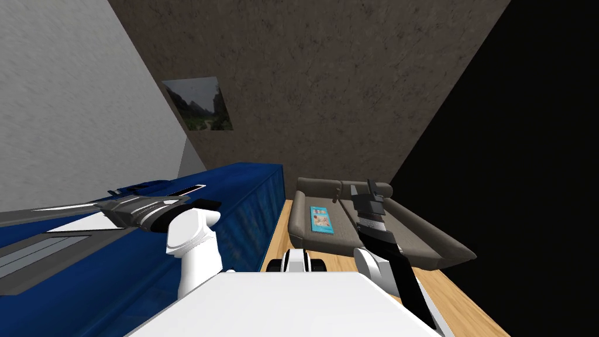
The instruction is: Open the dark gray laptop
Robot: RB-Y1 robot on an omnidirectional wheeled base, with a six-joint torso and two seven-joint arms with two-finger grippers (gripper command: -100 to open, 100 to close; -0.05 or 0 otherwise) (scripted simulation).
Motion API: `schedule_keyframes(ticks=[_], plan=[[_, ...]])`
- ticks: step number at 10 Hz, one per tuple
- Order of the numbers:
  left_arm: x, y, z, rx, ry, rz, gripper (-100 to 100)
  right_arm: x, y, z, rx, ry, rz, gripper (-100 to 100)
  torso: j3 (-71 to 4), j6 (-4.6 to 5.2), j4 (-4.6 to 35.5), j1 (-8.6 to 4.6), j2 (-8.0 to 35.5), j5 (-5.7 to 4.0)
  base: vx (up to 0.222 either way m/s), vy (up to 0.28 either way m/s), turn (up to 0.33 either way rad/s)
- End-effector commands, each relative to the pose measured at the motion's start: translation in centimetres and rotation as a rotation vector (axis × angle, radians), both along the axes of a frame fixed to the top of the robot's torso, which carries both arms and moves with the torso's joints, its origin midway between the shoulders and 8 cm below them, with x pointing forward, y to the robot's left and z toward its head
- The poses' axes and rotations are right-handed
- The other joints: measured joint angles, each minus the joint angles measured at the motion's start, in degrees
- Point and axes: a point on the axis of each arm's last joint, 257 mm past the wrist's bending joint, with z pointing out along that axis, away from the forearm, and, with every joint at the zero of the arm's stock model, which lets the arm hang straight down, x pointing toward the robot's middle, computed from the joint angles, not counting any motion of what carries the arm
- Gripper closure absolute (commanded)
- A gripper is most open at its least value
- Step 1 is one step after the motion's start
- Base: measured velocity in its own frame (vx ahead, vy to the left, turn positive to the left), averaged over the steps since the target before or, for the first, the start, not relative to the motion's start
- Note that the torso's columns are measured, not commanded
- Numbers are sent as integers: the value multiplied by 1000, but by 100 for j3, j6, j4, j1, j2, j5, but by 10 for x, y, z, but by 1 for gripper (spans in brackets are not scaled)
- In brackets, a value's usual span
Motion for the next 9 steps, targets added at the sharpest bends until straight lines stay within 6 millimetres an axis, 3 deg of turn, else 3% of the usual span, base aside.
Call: schedule_keyframes(ticks=[1,4,5,9], plan=[[-12,7,-3,0,-61,-5,100,0,0,0,0,0,0,0,-1,1,1,3,0,0,36,-23,6],[-20,11,-6,0,-107,-9,100,0,0,0,0,0,0,0,6,-5,-5,10,2,13,27,-23,18],[-9,10,7,2,-102,-13,-100,0,0,0,0,0,0,0,7,-3,-6,12,3,17,-10,-10,37],[8,8,29,2,-102,-23,-100,0,0,0,0,0,0,0,-6,2,-2,14,-8,7,-34,-1,23]])
